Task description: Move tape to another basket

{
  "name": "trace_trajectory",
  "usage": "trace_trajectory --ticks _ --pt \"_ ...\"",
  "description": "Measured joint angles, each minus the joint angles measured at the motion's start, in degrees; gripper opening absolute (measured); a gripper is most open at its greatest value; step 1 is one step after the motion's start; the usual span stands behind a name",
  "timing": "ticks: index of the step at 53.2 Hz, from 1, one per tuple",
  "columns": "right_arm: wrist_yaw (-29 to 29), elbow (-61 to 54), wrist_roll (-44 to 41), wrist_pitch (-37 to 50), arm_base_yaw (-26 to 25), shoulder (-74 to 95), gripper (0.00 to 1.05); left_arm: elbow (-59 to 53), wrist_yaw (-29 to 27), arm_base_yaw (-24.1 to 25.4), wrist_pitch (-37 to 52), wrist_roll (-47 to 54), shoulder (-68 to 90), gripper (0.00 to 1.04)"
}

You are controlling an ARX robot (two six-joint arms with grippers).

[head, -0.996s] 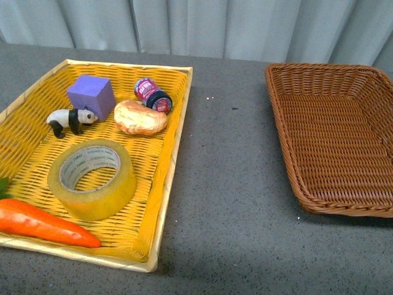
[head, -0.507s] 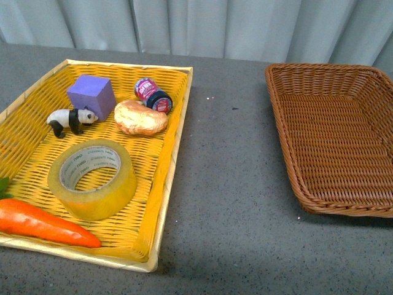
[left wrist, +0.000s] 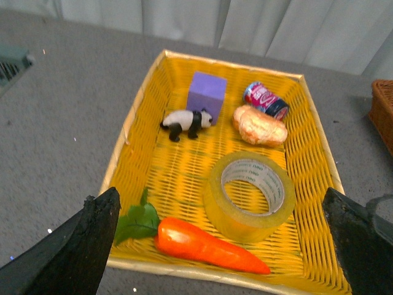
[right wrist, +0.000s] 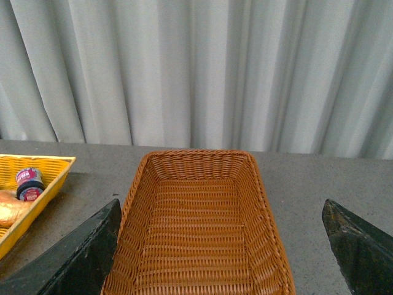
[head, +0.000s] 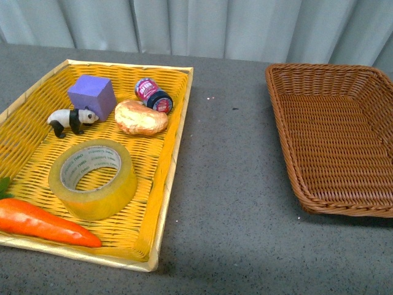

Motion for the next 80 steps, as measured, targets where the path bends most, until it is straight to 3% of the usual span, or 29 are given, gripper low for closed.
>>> trace_trajectory --ticks 13,19,33,69,70,74,80 --pt "0.0 0.0 0.0 0.0 0.0 0.0 0.96 5.9 -3.1 -4.5 23.6 -5.8 35.8 0.98" --pt "0.0 0.0 0.0 0.0 0.0 0.0 0.96 11.3 -1.7 -5.0 32.9 -7.4 57.7 0.98" --pt "0.0 0.0 0.0 0.0 0.0 0.0 0.96 18.8 1.0 -3.6 33.6 -7.2 78.9 0.98" --pt "0.0 0.0 0.0 0.0 0.0 0.0 0.96 27.7 -0.5 -1.5 31.1 -3.7 89.9 0.98" --pt "0.0 0.0 0.0 0.0 0.0 0.0 0.96 27.8 -0.5 -1.6 30.8 -2.2 90.5 0.89" --pt "0.0 0.0 0.0 0.0 0.0 0.0 0.96 27.8 -0.5 -1.8 30.8 -1.1 90.8 1.0" --pt "0.0 0.0 0.0 0.0 0.0 0.0 0.96 27.8 -0.7 -2.1 30.7 0.2 92.1 0.8"
